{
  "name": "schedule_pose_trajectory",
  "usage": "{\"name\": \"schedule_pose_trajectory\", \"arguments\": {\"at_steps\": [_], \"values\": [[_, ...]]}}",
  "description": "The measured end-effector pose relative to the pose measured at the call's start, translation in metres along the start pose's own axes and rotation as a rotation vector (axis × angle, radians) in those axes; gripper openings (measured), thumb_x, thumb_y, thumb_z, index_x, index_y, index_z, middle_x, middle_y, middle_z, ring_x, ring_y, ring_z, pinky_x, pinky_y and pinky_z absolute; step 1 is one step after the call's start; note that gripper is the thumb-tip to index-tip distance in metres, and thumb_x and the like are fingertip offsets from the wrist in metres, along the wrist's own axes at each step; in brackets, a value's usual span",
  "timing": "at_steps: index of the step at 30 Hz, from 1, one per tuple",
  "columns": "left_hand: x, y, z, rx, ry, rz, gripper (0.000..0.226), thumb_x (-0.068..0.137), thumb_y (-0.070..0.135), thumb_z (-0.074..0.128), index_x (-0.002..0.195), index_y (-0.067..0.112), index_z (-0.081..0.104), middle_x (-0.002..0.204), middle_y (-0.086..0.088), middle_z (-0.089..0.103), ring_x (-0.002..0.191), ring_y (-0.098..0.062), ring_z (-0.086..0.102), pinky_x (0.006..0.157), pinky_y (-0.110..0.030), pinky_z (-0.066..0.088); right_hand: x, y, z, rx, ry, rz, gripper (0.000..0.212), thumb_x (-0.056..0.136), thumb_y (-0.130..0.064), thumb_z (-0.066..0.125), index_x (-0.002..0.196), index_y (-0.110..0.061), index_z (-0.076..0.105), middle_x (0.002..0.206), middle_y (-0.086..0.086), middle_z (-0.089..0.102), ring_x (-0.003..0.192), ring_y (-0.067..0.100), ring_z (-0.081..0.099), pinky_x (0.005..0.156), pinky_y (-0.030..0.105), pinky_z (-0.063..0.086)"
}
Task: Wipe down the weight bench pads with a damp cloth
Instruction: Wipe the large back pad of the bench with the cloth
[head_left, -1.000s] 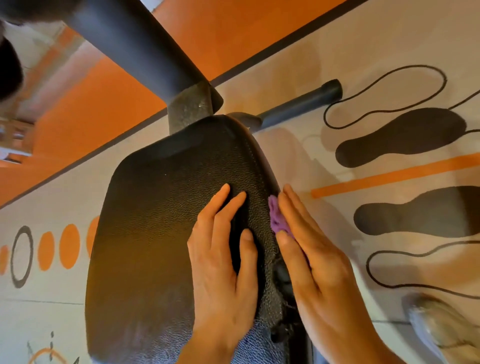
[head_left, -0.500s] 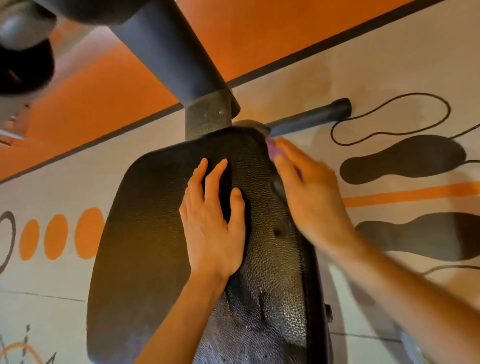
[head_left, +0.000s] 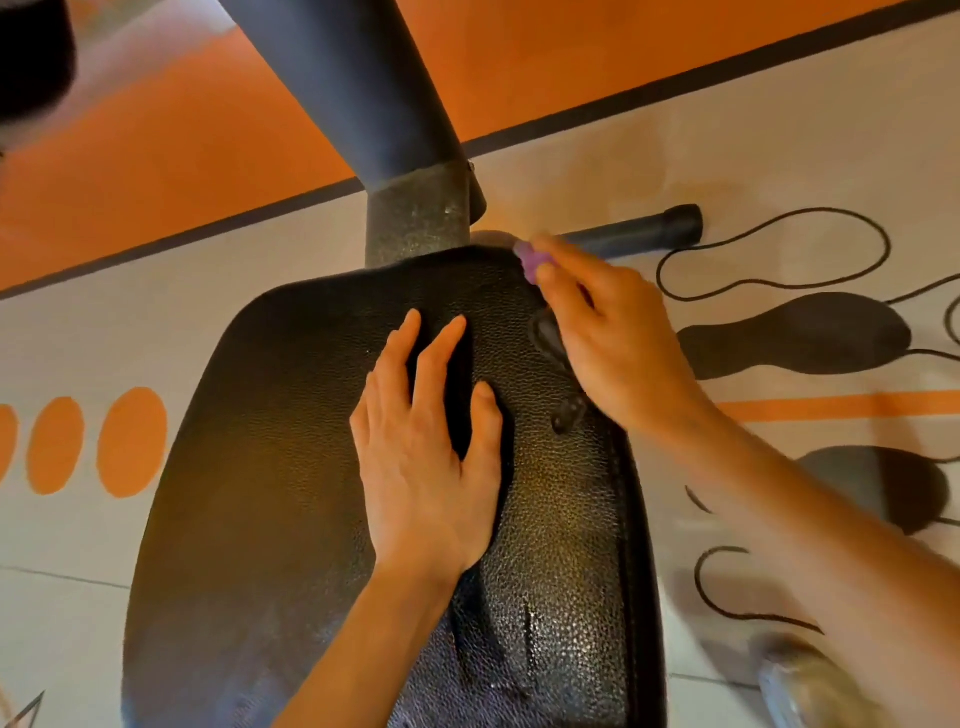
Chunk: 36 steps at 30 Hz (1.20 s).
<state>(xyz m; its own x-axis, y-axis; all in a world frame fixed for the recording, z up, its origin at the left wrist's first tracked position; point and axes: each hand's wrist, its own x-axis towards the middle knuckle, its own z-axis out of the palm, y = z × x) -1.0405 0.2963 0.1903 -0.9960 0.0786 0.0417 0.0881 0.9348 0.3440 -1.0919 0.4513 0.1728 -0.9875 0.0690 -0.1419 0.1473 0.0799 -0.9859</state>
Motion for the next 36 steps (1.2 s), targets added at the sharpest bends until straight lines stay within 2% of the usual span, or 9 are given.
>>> {"name": "schedule_pose_trajectory", "arguments": {"at_steps": [2,5,9,13,17,21,26,31,36], "values": [[0.000,0.000,0.001,0.005,0.001,-0.003,0.051,0.096,0.048,0.034,0.145,0.034,0.040,0.157,0.009,0.028,0.145,-0.013,0.029,0.115,-0.040,0.028,0.052,-0.004,0.000,-0.038,-0.137,0.077,0.031,0.101,-0.019,0.040,0.095,-0.010,0.069,0.089,-0.007,0.065,0.075,-0.009,0.058,0.063,0.010,0.038],[0.001,0.000,0.000,0.005,-0.004,-0.011,0.050,0.096,0.047,0.035,0.145,0.035,0.039,0.157,0.009,0.028,0.145,-0.013,0.029,0.116,-0.038,0.026,0.036,0.002,-0.001,0.040,-0.152,0.074,0.032,0.102,-0.021,0.041,0.125,-0.012,0.062,0.111,-0.004,0.067,0.089,-0.006,0.060,0.072,0.000,0.041],[0.000,0.003,-0.002,-0.002,-0.016,-0.033,0.050,0.097,0.046,0.036,0.145,0.034,0.039,0.158,0.007,0.027,0.146,-0.013,0.027,0.117,-0.044,0.026,-0.076,0.002,-0.006,0.076,0.058,0.004,0.042,0.100,-0.025,0.044,0.141,-0.031,0.041,0.127,-0.017,0.058,0.108,-0.008,0.056,0.086,0.002,0.040],[0.000,0.005,-0.002,0.013,-0.018,-0.050,0.050,0.097,0.045,0.036,0.146,0.033,0.039,0.158,0.005,0.027,0.148,-0.013,0.023,0.118,-0.045,0.024,-0.023,-0.007,0.004,-0.162,0.043,-0.061,0.031,0.101,-0.021,0.042,0.130,-0.027,0.053,0.110,-0.019,0.060,0.097,-0.006,0.059,0.082,-0.002,0.039],[0.001,0.006,-0.004,0.012,-0.025,-0.054,0.049,0.097,0.044,0.039,0.144,0.032,0.041,0.157,0.003,0.030,0.147,-0.015,0.024,0.117,-0.045,0.025,0.062,-0.015,0.012,-0.274,-0.156,0.035,0.036,0.102,-0.020,0.039,0.083,-0.029,0.068,0.079,-0.023,0.058,0.070,-0.018,0.051,0.063,-0.005,0.034],[0.002,0.007,-0.005,0.019,-0.029,-0.062,0.050,0.097,0.044,0.040,0.144,0.031,0.041,0.157,0.002,0.029,0.147,-0.016,0.024,0.120,-0.043,0.021,-0.017,-0.010,-0.010,-0.193,-0.056,0.018,0.034,0.101,-0.026,0.042,0.133,-0.033,0.047,0.106,-0.025,0.059,0.092,-0.022,0.053,0.076,-0.005,0.035],[0.001,0.005,-0.004,0.006,-0.047,-0.068,0.052,0.096,0.046,0.039,0.146,0.031,0.039,0.159,0.001,0.026,0.149,-0.016,0.020,0.122,-0.039,0.014,-0.026,-0.013,0.000,-0.304,0.002,-0.046,0.034,0.101,-0.024,0.040,0.134,-0.028,0.049,0.123,-0.020,0.056,0.109,-0.014,0.051,0.085,-0.004,0.034],[0.001,0.004,-0.003,0.005,-0.039,-0.059,0.051,0.097,0.045,0.041,0.145,0.029,0.042,0.159,-0.002,0.029,0.149,-0.019,0.022,0.122,-0.041,0.018,0.065,-0.022,0.018,-0.577,-0.190,-0.015,0.036,0.103,-0.026,0.035,0.112,-0.012,0.067,0.108,0.007,0.068,0.099,0.015,0.061,0.089,0.030,0.047],[0.002,0.005,-0.004,-0.013,-0.048,-0.063,0.052,0.095,0.046,0.039,0.145,0.030,0.041,0.158,-0.003,0.031,0.149,-0.020,0.023,0.121,-0.040,0.016,0.002,-0.024,0.001,-0.576,-0.073,-0.050,0.034,0.103,-0.029,0.035,0.131,-0.023,0.053,0.102,-0.007,0.061,0.088,-0.015,0.055,0.073,0.002,0.040]]}}
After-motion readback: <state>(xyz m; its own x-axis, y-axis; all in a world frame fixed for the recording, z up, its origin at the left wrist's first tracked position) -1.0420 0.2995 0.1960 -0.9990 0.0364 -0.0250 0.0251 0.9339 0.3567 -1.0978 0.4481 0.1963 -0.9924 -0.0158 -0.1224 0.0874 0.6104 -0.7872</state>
